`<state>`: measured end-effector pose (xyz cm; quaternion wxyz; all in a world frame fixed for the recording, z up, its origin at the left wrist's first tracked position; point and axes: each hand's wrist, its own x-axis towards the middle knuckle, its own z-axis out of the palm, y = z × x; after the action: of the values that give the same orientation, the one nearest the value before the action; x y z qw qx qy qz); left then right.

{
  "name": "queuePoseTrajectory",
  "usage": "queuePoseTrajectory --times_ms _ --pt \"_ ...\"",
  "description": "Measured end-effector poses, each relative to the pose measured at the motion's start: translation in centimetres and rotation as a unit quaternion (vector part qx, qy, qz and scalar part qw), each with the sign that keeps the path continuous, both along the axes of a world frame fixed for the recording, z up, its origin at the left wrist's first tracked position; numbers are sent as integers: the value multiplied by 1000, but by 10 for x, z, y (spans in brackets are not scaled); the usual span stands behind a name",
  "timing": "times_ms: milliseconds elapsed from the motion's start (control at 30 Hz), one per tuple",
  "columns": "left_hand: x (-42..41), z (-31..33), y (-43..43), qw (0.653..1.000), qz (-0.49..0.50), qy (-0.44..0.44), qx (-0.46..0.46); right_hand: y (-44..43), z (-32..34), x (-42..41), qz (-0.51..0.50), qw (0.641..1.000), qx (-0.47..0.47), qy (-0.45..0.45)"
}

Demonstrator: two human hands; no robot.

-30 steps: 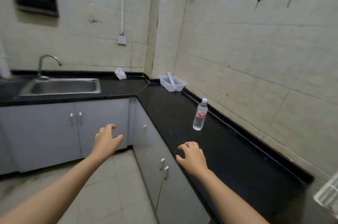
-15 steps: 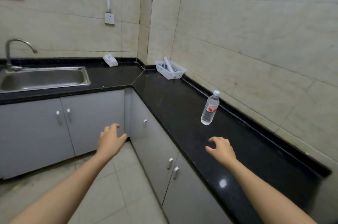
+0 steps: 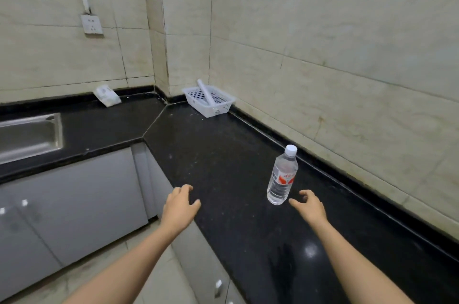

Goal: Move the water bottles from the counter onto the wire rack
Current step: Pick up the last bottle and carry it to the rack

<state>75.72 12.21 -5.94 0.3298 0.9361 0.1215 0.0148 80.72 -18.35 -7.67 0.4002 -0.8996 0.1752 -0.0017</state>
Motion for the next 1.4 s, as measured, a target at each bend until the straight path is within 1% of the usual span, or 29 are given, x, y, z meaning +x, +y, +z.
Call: queuePoseTrajectory --times_ms 100,200,333,400,467,567,667,767,833,900,967,1033,1133,1233,1333,1400 --pt "40 -15 -12 999 -28 17 19 -6 -6 29 -6 1000 5 11" --pt "67 -36 -22 996 -50 46 63 -3 -17 47 3 1000 7 14" --pt "109 -61 -28 987 -113 69 91 2 -22 74 -26 995 94 -5" --pt "134 -70 -27 980 -154 69 110 6 -22 82 -47 987 150 -24" --pt "164 -79 -25 971 -192 67 128 13 -21 88 -66 979 186 -45" --pt "206 -89 -25 953 -249 69 156 28 -21 97 -110 972 196 -71" --pt "238 -96 -25 934 -310 69 162 45 -21 104 -183 957 209 -81" --pt "257 -107 -24 910 -369 53 182 57 -25 107 -249 945 192 -90" --pt "265 -116 -22 891 -406 66 191 67 -30 109 -291 935 176 -99" --pt "268 -124 -17 879 -426 81 199 76 -34 110 -336 922 159 -111" --pt "268 -130 -12 871 -443 55 206 84 -37 111 -377 908 141 -114" --pt "271 -135 -7 855 -464 63 221 92 -37 112 -409 896 129 -113" --pt "274 -141 -2 857 -463 57 219 103 -30 110 -443 884 103 -111" --pt "270 -134 -3 856 -473 48 204 111 -24 91 -452 882 84 -108" --pt "264 -125 -14 882 -442 40 156 114 -19 60 -449 883 80 -108" --pt "253 -116 -28 874 -463 29 141 113 -10 32 -460 878 71 -113"
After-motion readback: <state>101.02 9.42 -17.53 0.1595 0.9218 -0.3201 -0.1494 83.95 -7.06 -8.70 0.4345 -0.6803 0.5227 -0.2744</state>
